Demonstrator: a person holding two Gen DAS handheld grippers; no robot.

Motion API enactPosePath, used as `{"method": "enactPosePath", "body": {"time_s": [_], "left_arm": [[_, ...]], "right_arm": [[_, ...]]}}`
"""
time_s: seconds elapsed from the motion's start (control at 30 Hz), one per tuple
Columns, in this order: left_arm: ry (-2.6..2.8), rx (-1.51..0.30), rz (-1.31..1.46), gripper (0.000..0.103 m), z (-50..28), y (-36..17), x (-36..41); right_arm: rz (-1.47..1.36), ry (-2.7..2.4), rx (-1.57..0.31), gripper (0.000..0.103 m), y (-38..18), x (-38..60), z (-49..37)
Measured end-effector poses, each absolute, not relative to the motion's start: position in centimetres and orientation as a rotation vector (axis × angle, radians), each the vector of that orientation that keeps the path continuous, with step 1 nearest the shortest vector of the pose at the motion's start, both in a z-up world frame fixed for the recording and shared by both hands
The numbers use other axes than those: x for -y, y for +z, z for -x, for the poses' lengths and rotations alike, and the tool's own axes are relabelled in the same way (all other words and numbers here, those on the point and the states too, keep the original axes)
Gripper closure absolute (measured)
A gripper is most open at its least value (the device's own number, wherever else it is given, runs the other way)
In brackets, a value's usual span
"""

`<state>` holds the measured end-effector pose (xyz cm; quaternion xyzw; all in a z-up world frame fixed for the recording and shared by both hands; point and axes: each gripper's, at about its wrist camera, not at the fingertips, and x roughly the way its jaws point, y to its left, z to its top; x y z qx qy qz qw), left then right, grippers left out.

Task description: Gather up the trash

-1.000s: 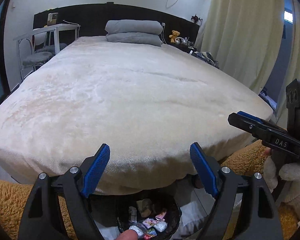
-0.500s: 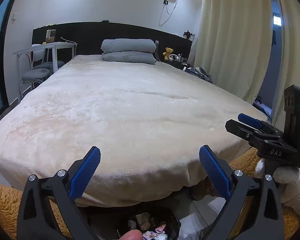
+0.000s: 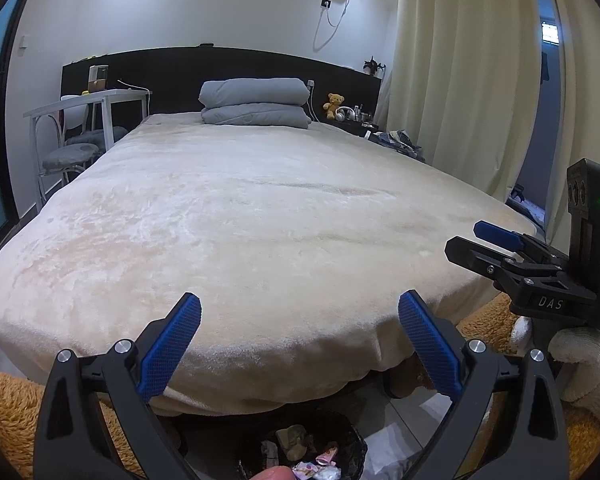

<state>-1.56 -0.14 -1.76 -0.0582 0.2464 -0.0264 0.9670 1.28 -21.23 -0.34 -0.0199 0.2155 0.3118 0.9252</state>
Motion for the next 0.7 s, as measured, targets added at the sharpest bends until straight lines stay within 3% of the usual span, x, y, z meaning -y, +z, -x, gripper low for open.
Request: {"method": "enactPosePath", "body": {"time_s": [0.7], "left_arm": [[-0.056,-0.500,0.113,0.006,1.62,-1.82,0.14]], "right_arm": [[0.051,0.632,-0.447,0.004,-0.56,21.06,-1.41]]}}
